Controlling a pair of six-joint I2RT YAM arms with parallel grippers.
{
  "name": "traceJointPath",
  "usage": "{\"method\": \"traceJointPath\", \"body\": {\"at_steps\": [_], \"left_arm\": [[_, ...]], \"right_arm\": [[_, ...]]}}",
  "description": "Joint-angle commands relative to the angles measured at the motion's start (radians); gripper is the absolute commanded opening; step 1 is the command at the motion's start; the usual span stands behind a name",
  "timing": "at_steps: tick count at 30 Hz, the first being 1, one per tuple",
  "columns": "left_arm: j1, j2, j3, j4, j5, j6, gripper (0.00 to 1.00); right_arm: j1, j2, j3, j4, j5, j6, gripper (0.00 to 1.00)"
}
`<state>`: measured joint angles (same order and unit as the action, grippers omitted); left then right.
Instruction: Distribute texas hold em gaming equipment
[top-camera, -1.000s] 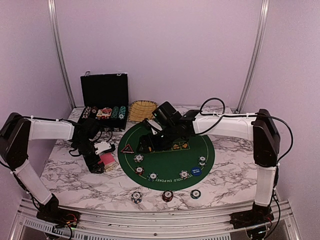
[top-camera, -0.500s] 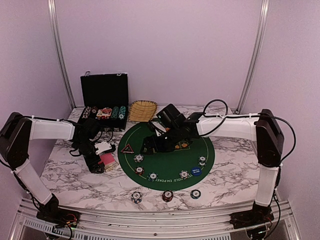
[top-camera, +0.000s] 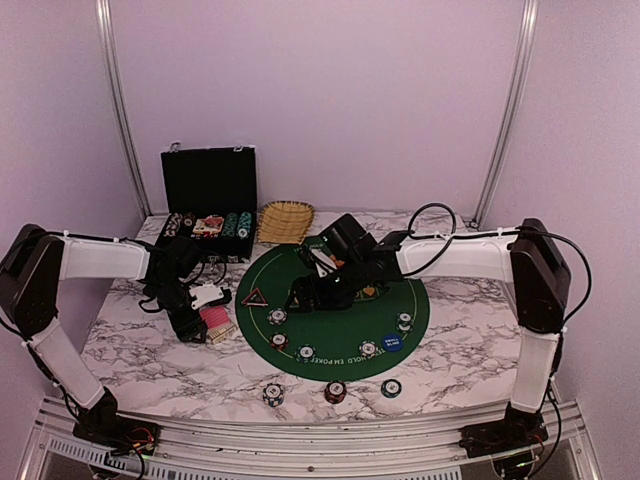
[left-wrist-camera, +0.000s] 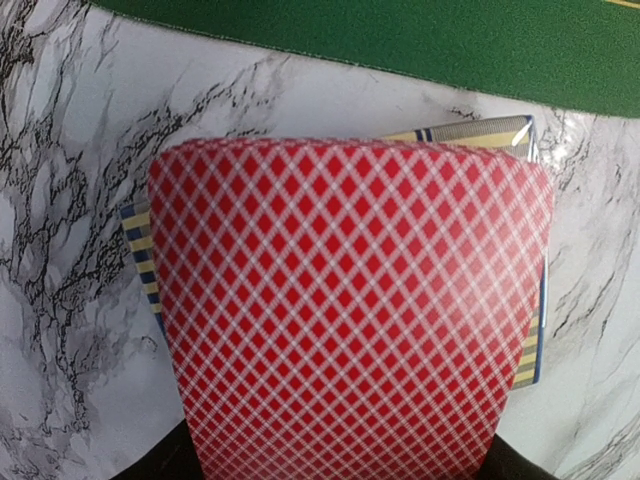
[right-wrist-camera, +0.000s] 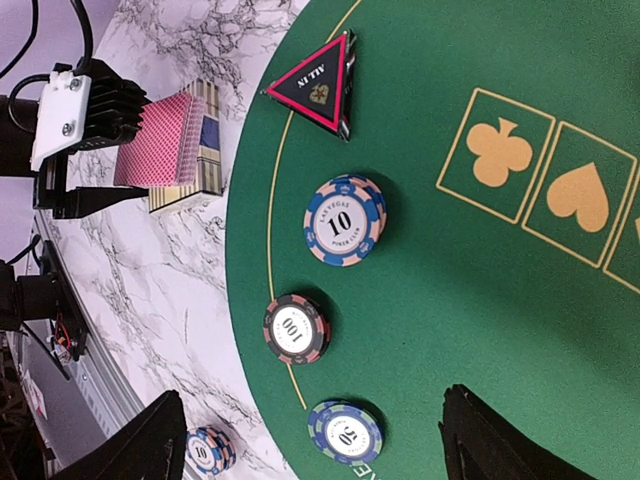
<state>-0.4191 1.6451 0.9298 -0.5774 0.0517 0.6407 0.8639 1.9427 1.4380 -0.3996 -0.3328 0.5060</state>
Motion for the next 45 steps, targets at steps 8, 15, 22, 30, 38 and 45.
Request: {"method": "traceJointPath", "body": {"at_steps": [8,15,22,30,38,45], "left_arm": [[-0.006,0.009,0.023,-0.034,0.019,0.018,0.57],[-0.005,-0.004,0.035,-0.043,-0.004,0.028,0.24],[-0.005,-0.016,0.043,-0.050,-0.046,0.032,0.09],[-0.005,-0.062,0.058,-0.070,-0.096,0.039,0.00],[-0.004,-0.093,0.080,-0.090,-0.043,0.025,0.00],[-0.014,-0.132,0.141,-0.135,0.067,-0.008,0.00]], "right_arm": [[-0.016,-0.042,-0.020,0.071,-0.054,0.025,0.85],[-0.022,-0.039,-0.031,0.090,-0.073,0.033,0.84],[-0.026,-0.040,-0.039,0.105,-0.089,0.039,0.84],[-0.034,-0.039,-0.041,0.127,-0.117,0.051,0.83],[-0.046,-0.049,-0.066,0.177,-0.163,0.079,0.83],[-0.047,-0.041,-0.073,0.244,-0.223,0.120,0.83]]}}
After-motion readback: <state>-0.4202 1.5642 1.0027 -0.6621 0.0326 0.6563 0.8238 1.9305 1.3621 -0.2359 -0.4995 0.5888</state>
